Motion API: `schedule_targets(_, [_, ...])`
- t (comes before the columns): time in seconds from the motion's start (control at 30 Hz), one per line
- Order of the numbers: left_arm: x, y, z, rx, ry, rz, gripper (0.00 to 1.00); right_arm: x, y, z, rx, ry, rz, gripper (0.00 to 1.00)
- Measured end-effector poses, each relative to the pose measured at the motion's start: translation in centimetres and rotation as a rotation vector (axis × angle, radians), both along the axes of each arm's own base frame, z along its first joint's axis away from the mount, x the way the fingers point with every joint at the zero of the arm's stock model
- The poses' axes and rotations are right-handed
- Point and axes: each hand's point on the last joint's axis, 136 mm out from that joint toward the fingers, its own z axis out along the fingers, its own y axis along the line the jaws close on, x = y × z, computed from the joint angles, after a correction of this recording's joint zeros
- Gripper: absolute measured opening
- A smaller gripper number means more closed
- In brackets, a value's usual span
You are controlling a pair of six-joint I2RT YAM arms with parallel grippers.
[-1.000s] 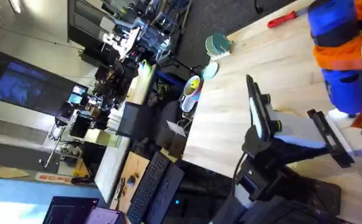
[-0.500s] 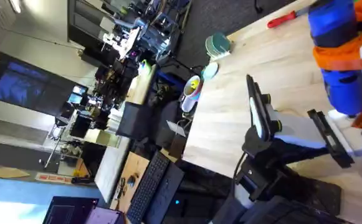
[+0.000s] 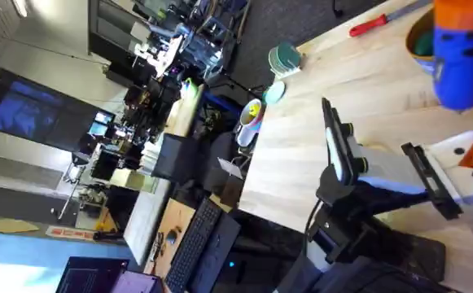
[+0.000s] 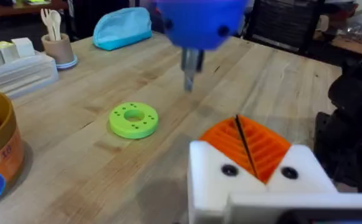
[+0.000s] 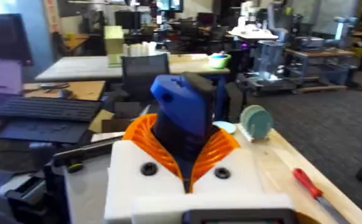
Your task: Pick up the gripper from the table and insert it into the empty holder that is missing its gripper. Then pick up a screw, insert it into the mounting hole, and use the screwdriver to tighten it. Finally, clean up the table by picking up the vegetable and placing it into the bucket.
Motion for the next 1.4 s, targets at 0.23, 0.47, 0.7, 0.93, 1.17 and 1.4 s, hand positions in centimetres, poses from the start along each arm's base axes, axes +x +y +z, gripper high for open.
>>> schedule_targets(0.23, [0.0, 0.0, 0.0, 0.0, 0.0, 0.0, 0.004, 6.4, -4.6, -4.6, -0.155, 0.101, -0.268, 0.017])
schedule_targets(0.47, [0.0, 0.0, 0.0, 0.0, 0.0, 0.0, 0.004, 15.4, -14.8, -10.6, -0.543, -0.051, -0.867, 0.017])
schedule_targets(0.7, [0.0, 0.0, 0.0, 0.0, 0.0, 0.0, 0.004, 19.2, -22.8, -17.0, -1.123, -0.217, -1.104, 0.017])
schedule_targets(0.93, [0.0, 0.0, 0.0, 0.0, 0.0, 0.0, 0.004, 20.5, -23.9, -26.0, -1.514, -0.272, -0.902, 0.017])
schedule_targets(1.17, [0.0, 0.0, 0.0, 0.0, 0.0, 0.0, 0.004, 20.4, -24.1, -32.4, -1.696, -0.289, -0.704, 0.017])
schedule_targets(1.4, [0.0, 0.0, 0.0, 0.0, 0.0, 0.0, 0.004, 20.7, -24.1, -33.1, -1.708, -0.288, -0.699, 0.813])
